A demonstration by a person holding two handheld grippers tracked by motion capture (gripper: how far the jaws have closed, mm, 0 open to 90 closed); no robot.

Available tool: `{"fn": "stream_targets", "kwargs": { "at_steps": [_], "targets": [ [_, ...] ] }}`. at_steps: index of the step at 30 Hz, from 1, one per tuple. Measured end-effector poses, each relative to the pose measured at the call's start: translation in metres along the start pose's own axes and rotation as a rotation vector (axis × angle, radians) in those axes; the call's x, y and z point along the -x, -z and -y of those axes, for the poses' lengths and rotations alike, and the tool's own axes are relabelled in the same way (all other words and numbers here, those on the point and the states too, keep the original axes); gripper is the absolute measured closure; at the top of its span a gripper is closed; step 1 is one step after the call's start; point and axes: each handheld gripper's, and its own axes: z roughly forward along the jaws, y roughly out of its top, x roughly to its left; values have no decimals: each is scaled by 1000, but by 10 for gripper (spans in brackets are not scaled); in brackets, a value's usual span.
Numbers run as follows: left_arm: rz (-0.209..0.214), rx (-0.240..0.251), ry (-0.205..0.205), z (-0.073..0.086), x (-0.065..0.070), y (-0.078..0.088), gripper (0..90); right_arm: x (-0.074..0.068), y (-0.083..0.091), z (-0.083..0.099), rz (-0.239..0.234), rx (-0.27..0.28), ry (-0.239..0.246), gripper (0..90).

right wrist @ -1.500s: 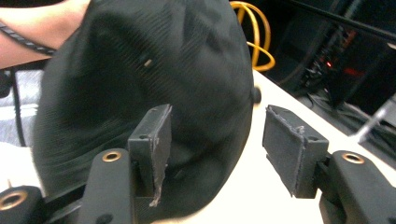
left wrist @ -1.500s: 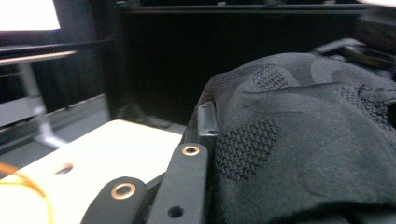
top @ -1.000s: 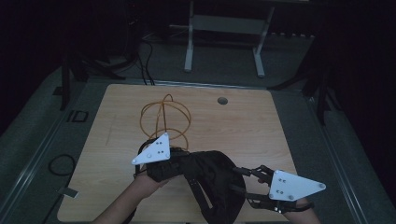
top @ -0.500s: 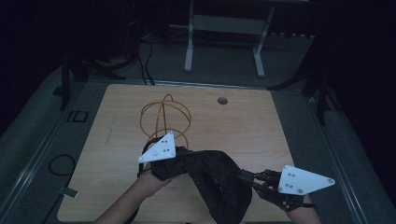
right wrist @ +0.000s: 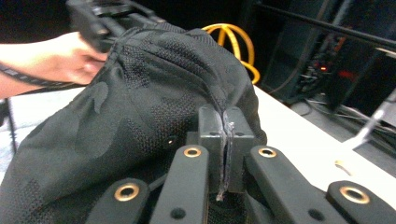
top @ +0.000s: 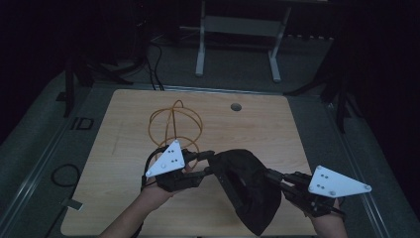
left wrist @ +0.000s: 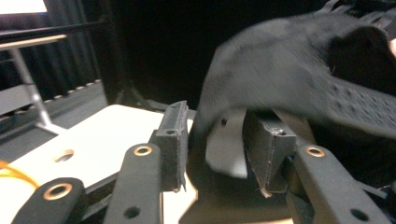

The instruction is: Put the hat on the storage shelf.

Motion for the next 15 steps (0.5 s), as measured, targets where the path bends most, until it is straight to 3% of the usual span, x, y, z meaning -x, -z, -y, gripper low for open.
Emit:
{"fn": "stream_targets", "kwargs": {
  "at_steps": [1,5,10,15],
  "targets": [
    [-14,-12,-7,2,1,3,577,3,1,-2,37,2,-4,885],
    [-36,-50,-22,9,4,6,521,10,0,-7,86,5,-17,885],
    [-65,-71,-5,27,3,13,500,22,-8,-15,150,6,-26,885],
    [-85,-89,16,46,3,21,500,35,-19,-20,179,21,-48,885]
  ]
}}
